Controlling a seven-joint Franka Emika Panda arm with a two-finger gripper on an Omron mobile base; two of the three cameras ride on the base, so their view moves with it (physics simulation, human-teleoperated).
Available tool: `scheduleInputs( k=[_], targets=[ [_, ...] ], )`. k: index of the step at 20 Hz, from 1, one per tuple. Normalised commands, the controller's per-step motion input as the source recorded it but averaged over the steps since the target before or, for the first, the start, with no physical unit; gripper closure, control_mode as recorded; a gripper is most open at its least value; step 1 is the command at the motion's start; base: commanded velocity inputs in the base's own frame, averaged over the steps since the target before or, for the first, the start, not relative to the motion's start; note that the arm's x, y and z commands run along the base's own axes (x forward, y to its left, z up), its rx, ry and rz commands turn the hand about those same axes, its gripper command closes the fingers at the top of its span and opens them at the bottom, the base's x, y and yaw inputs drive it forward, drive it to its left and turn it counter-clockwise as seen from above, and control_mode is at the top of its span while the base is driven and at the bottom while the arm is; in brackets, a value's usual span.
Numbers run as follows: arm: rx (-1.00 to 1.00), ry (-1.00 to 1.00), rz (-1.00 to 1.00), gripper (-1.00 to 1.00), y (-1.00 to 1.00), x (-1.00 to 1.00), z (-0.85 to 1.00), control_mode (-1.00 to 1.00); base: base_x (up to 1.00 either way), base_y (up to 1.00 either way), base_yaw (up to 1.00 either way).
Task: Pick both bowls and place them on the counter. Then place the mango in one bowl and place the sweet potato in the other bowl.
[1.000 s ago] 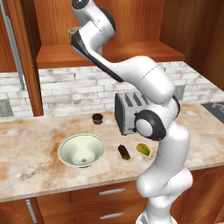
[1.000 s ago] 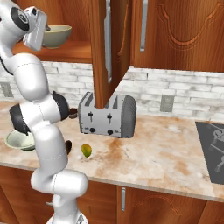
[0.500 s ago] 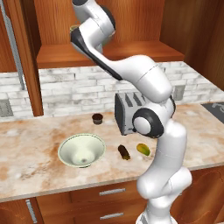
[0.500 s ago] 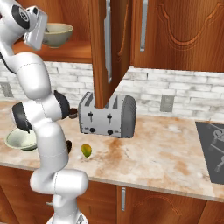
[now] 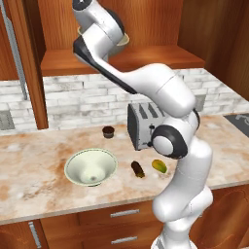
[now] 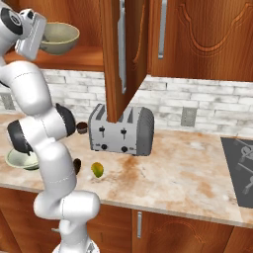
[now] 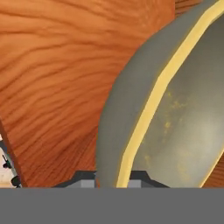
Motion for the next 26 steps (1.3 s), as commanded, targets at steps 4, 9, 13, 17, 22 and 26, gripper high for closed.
scheduleInputs(
  k=[4, 9, 13, 17, 22, 26],
  targets=[
    [0.02, -0.2, 0.0, 1.0, 0.11, -0.58, -0.05, -1.0, 0.0, 0.0, 0.0],
    [-0.01, -0.06, 0.0, 1.0, 0.12, -0.69, -0.07, -1.0, 0.0, 0.0, 0.0],
    [0.0, -0.06, -0.01, 1.0, -0.1, -0.95, -0.34, -1.0, 0.0, 0.0, 0.0],
    [-0.04, 0.0, -0.01, 1.0, -0.05, -0.62, -0.56, -1.0, 0.0, 0.0, 0.0],
    [-0.03, 0.0, -0.1, 1.0, -0.17, -0.4, -0.51, -1.0, 0.0, 0.0, 0.0],
    [0.0, 0.0, -0.23, 1.0, -0.4, -0.65, -0.35, -1.0, 0.0, 0.0, 0.0]
  ],
)
